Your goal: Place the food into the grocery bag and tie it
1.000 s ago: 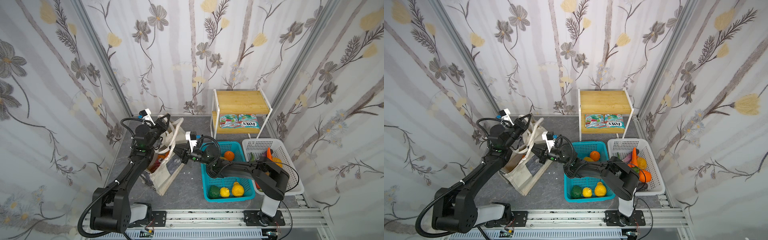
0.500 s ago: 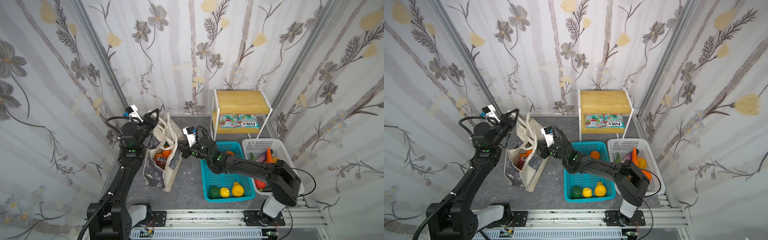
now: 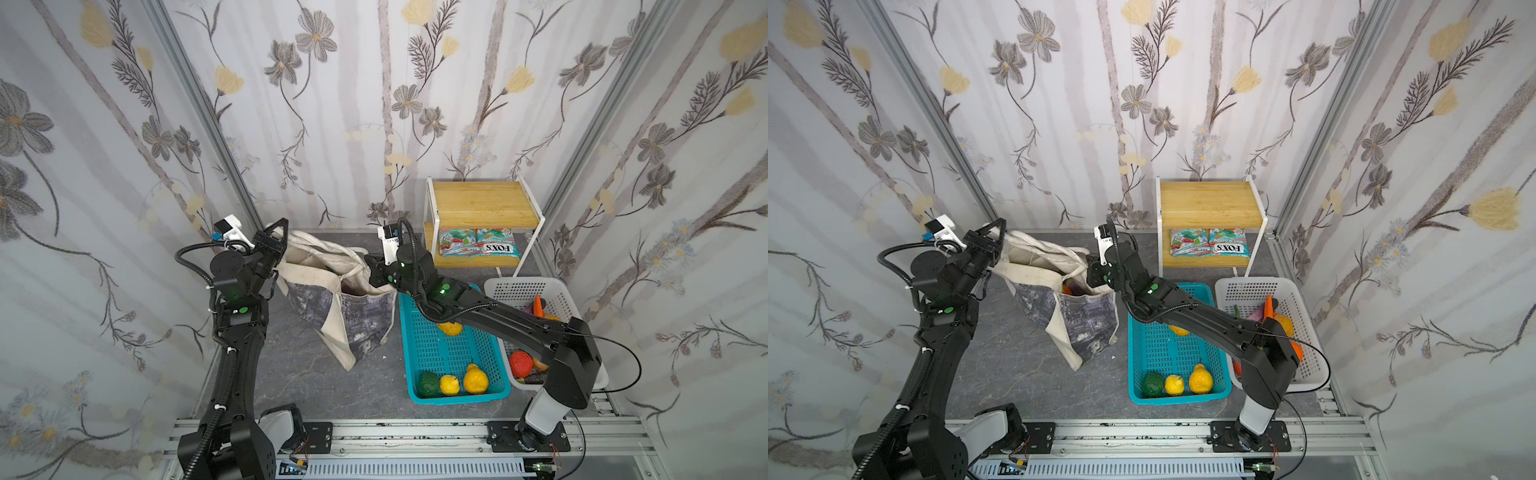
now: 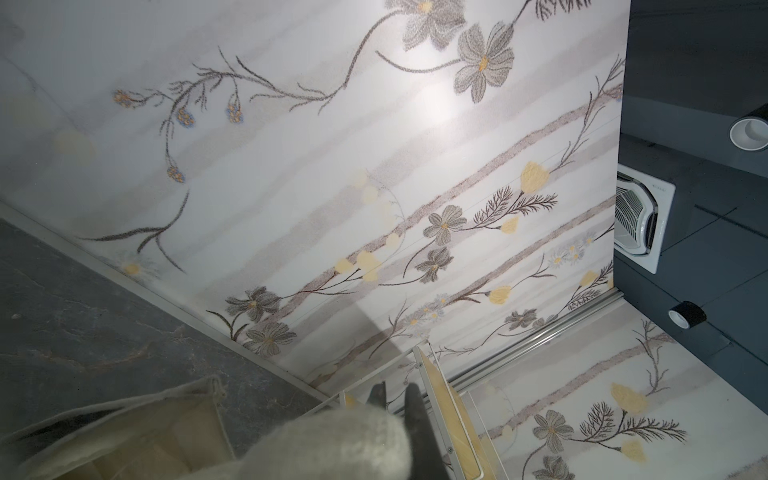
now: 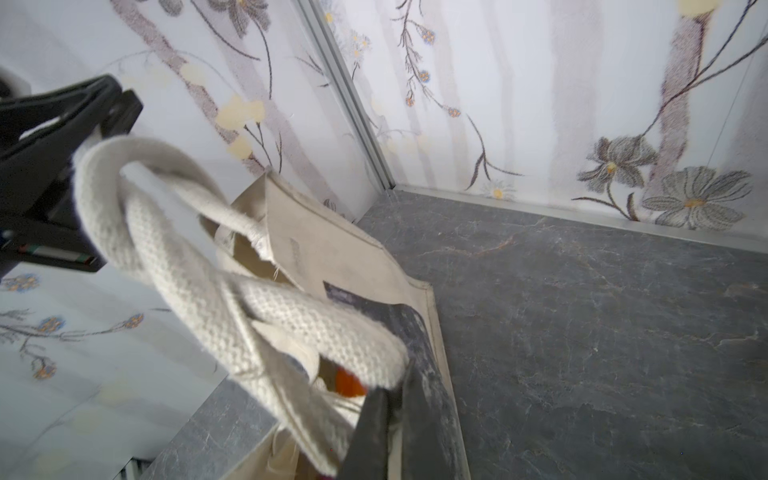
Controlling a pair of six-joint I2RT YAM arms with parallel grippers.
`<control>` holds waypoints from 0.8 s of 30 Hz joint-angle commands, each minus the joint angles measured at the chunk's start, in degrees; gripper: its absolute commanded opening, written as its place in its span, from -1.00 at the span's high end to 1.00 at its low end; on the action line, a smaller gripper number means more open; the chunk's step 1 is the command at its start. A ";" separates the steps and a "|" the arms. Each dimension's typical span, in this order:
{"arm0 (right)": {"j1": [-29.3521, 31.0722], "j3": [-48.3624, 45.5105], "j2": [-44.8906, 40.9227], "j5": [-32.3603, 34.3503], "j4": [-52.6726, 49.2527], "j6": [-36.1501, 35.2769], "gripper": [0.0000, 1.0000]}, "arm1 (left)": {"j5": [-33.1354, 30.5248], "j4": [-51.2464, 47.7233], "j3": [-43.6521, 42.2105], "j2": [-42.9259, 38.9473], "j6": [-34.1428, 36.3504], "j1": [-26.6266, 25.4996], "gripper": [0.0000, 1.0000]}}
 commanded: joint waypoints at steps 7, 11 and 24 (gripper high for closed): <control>-4.74 7.63 6.13 13.12 -4.01 9.01 1.00 | -2.06 2.09 -7.12 -5.28 1.21 8.36 1.00; -4.76 11.10 8.71 17.84 -3.86 9.01 1.00 | -4.08 -0.44 -11.76 -8.68 3.29 10.68 1.00; -9.78 11.96 8.81 19.26 -3.47 7.34 1.00 | -10.54 -8.90 -15.06 -10.73 11.25 11.09 1.00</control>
